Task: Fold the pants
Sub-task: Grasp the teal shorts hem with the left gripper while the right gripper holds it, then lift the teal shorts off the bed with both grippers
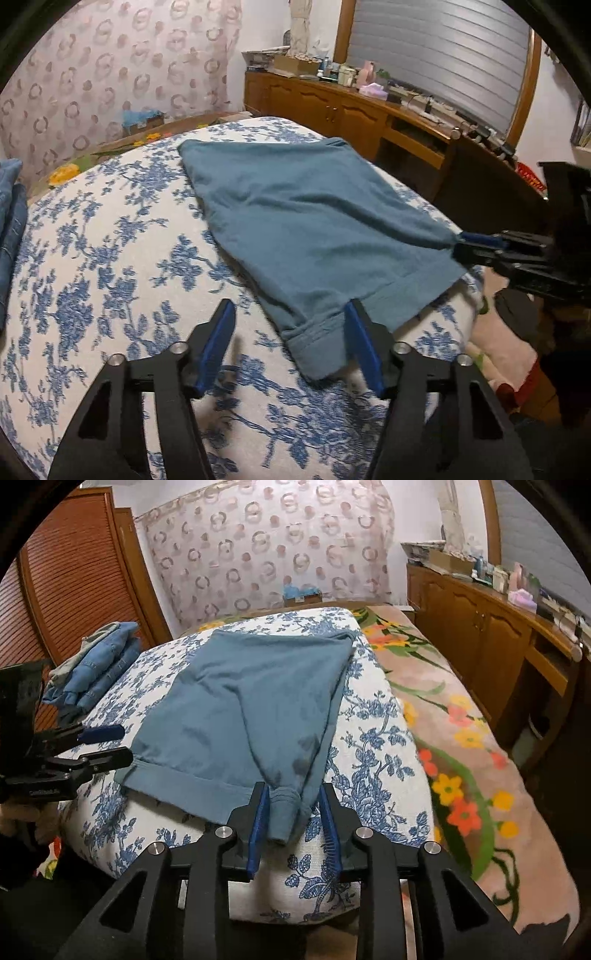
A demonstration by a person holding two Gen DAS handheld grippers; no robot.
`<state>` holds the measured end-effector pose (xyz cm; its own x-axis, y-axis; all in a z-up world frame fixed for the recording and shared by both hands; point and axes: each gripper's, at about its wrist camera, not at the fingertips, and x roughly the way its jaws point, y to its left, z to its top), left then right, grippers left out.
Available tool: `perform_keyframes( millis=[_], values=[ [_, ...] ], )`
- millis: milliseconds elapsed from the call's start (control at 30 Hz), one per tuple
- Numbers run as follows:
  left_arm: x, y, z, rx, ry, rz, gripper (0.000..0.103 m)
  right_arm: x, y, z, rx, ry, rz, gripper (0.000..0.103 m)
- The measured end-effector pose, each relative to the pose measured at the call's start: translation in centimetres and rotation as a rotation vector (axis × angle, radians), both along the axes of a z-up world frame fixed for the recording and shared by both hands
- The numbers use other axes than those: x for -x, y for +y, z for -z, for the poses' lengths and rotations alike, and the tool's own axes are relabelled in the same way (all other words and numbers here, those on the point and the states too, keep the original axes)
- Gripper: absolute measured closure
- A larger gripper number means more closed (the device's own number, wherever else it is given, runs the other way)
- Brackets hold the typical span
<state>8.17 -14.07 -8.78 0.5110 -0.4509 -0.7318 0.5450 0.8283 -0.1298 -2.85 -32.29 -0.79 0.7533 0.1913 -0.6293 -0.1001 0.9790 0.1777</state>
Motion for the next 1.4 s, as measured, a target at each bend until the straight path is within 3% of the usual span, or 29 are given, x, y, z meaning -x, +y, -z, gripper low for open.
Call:
perform_keyframes(
  millis=[267, 767, 833, 1000, 1233, 1400],
  values=[
    [-0.2, -1.1, 1.1, -0.026, 0.040, 0.015, 0.048, -0.6, 0.0, 1.1, -0.040, 0.019, 0.004, 0.068],
    [-0.3, -1.3, 1.3, -0.002, 0.053, 0.031, 0.049, -1.0, 0.5, 1.4, -0.048, 0.008, -0.011, 0.070],
    [-0.1, -1.5, 1.3, 0.004, 0.058, 0.038, 0.054, -1.0, 0.6, 1.4, -0.046, 0.007, -0.015, 0.071],
    [-0.1, -1.4, 1.3, 0.033, 0.071, 0.014, 0.054, -1.1, 0.8, 1.3, -0.056, 0.008, -0.058, 0.086],
    [-0.1, -1.0, 0.8, 0.062, 0.083, -0.001, 0.085, -1.1, 1.2, 0.8, -0.064, -0.019, -0.083, 0.088],
    [0.5, -0.6, -2.0, 0.071, 0.011, 0.007, 0.089, -0.6, 1.5, -1.0, -0.069, -0.079, -0.106, 0.088]
  ],
)
